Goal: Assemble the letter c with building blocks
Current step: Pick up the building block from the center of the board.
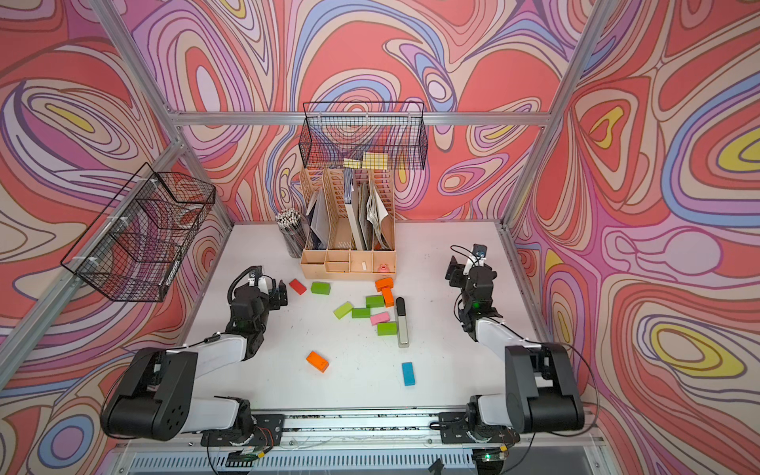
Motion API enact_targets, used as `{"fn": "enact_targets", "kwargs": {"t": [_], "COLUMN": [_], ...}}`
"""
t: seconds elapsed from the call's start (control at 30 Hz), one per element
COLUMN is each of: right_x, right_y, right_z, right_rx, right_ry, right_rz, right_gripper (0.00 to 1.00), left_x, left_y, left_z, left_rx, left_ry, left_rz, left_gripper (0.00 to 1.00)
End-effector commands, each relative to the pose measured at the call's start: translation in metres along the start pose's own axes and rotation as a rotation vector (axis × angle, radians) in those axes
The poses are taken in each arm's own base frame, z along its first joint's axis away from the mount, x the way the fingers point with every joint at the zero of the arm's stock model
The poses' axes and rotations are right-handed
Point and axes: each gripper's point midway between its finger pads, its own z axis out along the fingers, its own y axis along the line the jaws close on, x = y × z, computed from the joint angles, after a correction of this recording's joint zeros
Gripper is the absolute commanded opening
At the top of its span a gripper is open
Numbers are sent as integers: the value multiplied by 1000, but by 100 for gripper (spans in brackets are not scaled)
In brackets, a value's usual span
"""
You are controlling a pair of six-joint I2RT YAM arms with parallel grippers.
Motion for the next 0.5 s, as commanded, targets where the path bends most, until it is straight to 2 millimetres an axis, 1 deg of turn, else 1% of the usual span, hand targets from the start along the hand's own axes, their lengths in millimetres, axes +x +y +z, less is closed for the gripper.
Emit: {"fn": "enact_targets", "kwargs": {"t": [0.0,0.03,0.07,0.1,0.13,0.23,0.33,0.37,0.47], "right_x": [28,29,30,33,38,53,70,74,85], "right_y": [15,22,27,33,39,54,68,71,83], "right_z": [-12,-15,-18,-22,-27,-40,-56,-61,-74], "right_rx": [-70,-107,-131,-154,-181,-235,-268,-272,-291], "right_ry": [256,293,323,359,396,500,584,606,660], "right_rz": [99,118,140,165,187,213,211,205,188], "right_gripper": [80,79,80,80,83,83,74,73,71], "left_x": [-11,-26,-27,-29,-28,-25,-21,-19,-10], "left_y": [-4,-10,-16,-28,-38,-61,-85,-91,-100], "left_z": [-9,-10,-13,-16,-19,-30,-45,-50,-66], "left_rx": [-12,24,63,127,182,304,424,451,473], "left_ry": [82,91,114,134,155,225,299,320,396], "left_rz": [-16,-70,-103,-131,-159,-240,-291,-298,-295], "left_gripper": [96,94,93,90,88,88,86,84,81]}}
